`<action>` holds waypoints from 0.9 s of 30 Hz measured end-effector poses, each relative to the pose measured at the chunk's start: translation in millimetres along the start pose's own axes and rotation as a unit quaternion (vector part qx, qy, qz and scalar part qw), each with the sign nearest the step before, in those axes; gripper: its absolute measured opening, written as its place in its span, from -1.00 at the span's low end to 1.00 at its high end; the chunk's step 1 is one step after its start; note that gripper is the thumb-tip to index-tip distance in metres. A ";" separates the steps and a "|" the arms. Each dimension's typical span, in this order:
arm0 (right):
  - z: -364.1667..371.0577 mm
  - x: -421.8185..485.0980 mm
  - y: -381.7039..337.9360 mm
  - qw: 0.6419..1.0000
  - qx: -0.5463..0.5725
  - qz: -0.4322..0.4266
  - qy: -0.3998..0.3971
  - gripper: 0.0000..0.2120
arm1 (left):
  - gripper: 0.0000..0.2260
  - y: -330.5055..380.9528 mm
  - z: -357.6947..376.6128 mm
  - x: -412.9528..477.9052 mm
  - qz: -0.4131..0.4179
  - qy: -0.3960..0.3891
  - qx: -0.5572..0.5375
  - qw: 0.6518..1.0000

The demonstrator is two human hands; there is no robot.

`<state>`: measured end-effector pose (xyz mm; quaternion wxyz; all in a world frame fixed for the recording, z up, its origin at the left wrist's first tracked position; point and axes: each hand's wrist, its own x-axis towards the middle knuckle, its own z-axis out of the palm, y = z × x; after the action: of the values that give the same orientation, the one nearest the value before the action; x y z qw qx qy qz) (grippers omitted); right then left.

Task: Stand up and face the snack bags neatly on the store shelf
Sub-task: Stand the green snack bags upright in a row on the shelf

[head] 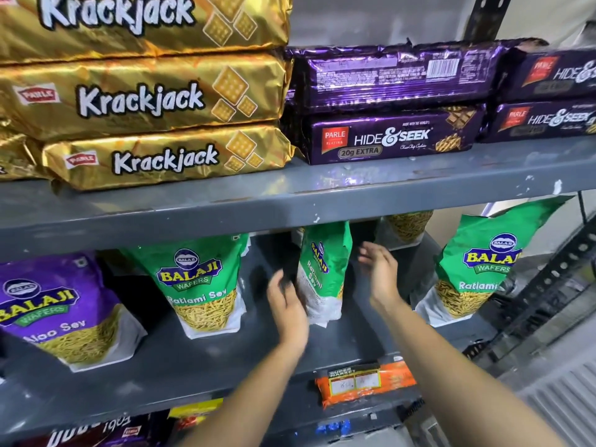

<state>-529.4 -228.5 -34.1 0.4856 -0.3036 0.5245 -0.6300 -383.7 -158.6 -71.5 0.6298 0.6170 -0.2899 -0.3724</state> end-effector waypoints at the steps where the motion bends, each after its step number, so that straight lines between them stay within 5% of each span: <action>1: 7.6 10.6 -4.1 1.000 0.005 0.008 -0.012 -0.81 | -0.64 -9.1 -6.7 -20.5 0.045 0.000 0.025 0.999; 3: 23.3 19.2 -6.4 0.997 0.011 0.049 -0.066 -0.78 | -0.52 -26.5 -12.8 -53.5 0.090 -0.056 0.059 0.993; 6: 33.1 9.2 3.0 0.981 -0.005 0.125 -0.145 -0.61 | -0.53 -28.0 -8.8 -64.9 0.033 -0.113 0.020 0.993; 9: 32.9 -7.3 20.4 0.979 -0.003 0.157 -0.133 -0.59 | -0.54 -17.4 -2.3 -49.6 0.005 -0.115 -0.033 0.993; 11: 30.2 -13.7 32.0 0.986 0.000 0.135 -0.095 -0.54 | -0.28 -9.7 1.9 -33.5 -0.022 -0.103 -0.054 0.993; 15: 26.9 -38.2 31.3 0.995 -0.015 0.076 -0.060 -0.71 | -0.71 6.1 6.0 -0.9 -0.059 -0.110 -0.080 0.989; 23: 14.8 -57.2 32.1 0.996 -0.076 0.020 -0.030 -0.87 | -0.49 32.8 10.5 20.6 -0.131 -0.226 -0.158 0.952; 27: 12.1 -33.4 -13.3 0.998 -0.047 -0.030 -0.035 -0.47 | -0.46 31.6 10.8 30.0 -0.119 -0.188 -0.155 0.963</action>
<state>-511.0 -202.1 -14.0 0.4702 -0.3636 0.5265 -0.6079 -372.4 -190.7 -42.2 0.6034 0.4606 -0.2659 -0.5942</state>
